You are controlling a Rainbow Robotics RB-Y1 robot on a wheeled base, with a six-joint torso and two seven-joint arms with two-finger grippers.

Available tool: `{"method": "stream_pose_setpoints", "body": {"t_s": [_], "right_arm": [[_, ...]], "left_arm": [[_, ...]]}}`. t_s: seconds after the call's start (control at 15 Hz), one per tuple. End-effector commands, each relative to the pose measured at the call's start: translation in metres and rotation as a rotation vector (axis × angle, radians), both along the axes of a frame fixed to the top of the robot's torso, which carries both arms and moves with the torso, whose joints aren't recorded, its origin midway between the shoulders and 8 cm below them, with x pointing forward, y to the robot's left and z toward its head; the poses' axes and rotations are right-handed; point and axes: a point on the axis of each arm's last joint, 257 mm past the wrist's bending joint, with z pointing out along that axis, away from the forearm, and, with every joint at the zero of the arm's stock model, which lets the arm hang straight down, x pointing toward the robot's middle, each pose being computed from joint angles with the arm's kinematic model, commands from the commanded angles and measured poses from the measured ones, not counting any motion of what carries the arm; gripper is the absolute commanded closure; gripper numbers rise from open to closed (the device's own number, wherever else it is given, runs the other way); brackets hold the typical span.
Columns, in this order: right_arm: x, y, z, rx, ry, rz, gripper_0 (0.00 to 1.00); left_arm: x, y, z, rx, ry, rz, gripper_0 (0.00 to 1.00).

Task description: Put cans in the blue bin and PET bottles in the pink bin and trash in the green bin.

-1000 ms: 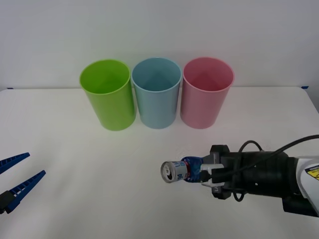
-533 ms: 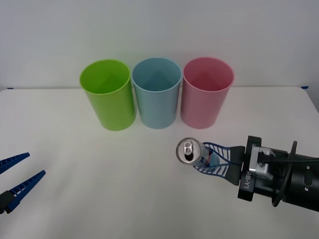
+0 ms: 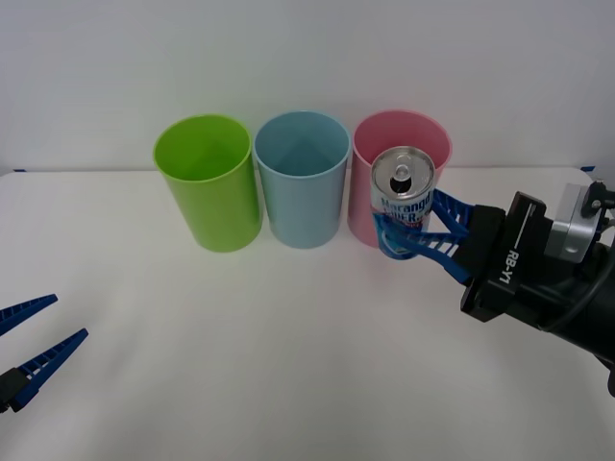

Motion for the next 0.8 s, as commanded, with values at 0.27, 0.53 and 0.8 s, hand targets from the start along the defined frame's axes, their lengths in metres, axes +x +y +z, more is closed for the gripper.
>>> {"method": "stream_pose_setpoints", "body": {"t_s": [0.27,0.53,0.8], "right_arm": [[0.047,0.013,0.059,0.110,0.000,-0.071,1.00],[0.096,0.046,0.084,0.160,0.008,-0.114,1.00],[0.159,0.075,0.094,0.153,0.025,-0.196,1.00]], "left_arm": [[0.000,0.000,0.000,0.000,0.000,0.000,0.21],[0.000,0.000,0.000,0.000,0.000,0.000,0.21],[0.000,0.000,0.000,0.000,0.000,0.000,0.20]]}}
